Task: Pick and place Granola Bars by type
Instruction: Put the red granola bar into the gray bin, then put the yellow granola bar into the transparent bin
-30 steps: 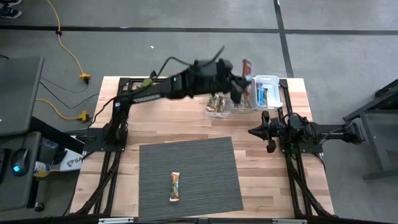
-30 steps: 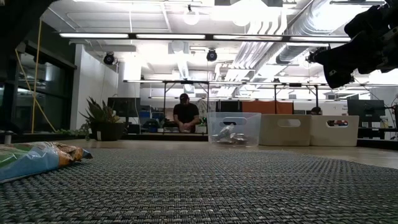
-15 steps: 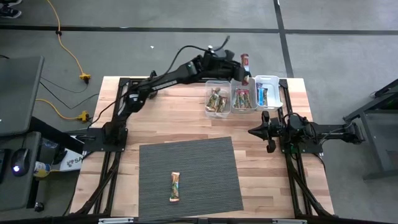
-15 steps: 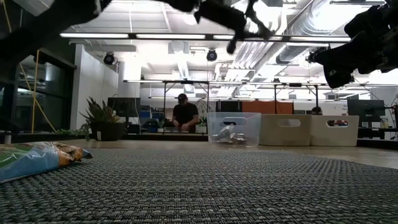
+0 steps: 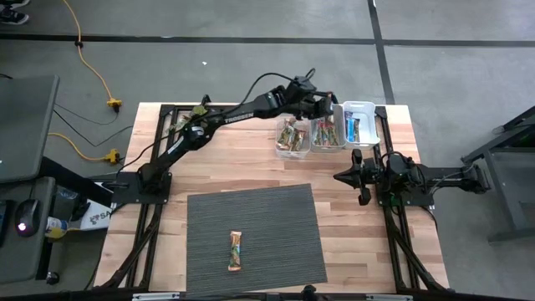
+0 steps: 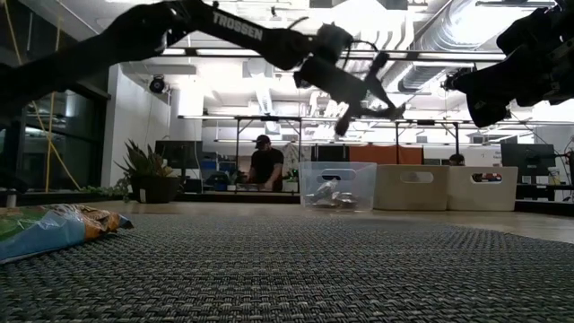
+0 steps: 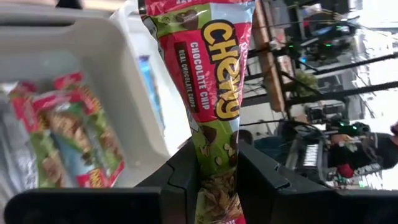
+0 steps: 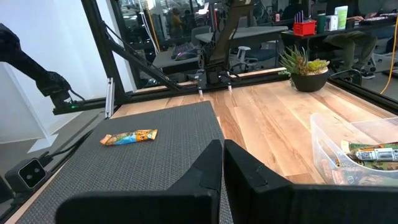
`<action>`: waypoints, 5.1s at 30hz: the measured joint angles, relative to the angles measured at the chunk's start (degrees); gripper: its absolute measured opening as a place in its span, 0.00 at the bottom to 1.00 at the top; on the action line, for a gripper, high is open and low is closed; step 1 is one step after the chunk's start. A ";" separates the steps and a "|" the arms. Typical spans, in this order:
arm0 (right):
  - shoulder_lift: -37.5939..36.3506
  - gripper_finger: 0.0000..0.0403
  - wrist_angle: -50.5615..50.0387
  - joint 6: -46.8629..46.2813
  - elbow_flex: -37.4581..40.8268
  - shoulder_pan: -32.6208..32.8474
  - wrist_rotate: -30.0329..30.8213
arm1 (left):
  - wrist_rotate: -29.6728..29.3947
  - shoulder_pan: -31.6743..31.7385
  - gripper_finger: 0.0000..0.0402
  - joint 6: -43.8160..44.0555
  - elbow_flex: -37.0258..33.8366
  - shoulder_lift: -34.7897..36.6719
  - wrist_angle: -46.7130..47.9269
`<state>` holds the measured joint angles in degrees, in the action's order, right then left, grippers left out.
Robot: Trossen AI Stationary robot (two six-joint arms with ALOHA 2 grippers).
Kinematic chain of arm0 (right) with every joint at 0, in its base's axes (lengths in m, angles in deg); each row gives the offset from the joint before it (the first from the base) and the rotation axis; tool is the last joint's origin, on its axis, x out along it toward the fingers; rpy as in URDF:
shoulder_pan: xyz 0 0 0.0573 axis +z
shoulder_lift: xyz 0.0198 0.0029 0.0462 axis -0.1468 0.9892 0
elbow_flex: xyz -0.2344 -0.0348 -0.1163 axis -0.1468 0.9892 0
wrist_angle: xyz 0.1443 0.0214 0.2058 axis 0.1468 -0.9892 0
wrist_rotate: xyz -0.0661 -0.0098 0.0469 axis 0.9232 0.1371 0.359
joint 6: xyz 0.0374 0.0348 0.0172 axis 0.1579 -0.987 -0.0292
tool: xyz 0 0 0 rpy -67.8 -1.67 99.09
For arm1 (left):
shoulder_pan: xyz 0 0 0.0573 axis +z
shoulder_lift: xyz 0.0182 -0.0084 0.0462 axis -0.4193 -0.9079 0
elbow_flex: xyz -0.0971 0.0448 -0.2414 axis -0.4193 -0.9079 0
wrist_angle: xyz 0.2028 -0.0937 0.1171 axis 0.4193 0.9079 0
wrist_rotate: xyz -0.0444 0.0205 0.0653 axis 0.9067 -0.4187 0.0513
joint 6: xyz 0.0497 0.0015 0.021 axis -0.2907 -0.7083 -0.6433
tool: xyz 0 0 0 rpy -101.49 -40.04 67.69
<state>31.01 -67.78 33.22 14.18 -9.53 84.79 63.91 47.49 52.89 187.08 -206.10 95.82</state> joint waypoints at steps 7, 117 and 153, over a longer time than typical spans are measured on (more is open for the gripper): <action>0.00 0.00 0.00 0.00 0.00 -0.02 -0.01 | -1.80 0.17 0.21 2.72 -0.03 -1.93 3.31; 0.00 0.00 0.02 0.00 -0.01 -0.01 -0.01 | 36.86 -3.25 0.57 -21.45 0.10 27.63 27.05; 0.00 0.00 -0.33 0.00 -0.01 -0.01 0.00 | -64.71 -63.27 0.57 33.00 -4.57 54.13 73.27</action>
<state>31.01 -68.11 33.22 14.17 -9.53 84.79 -0.80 -15.78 85.90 182.51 -151.97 169.09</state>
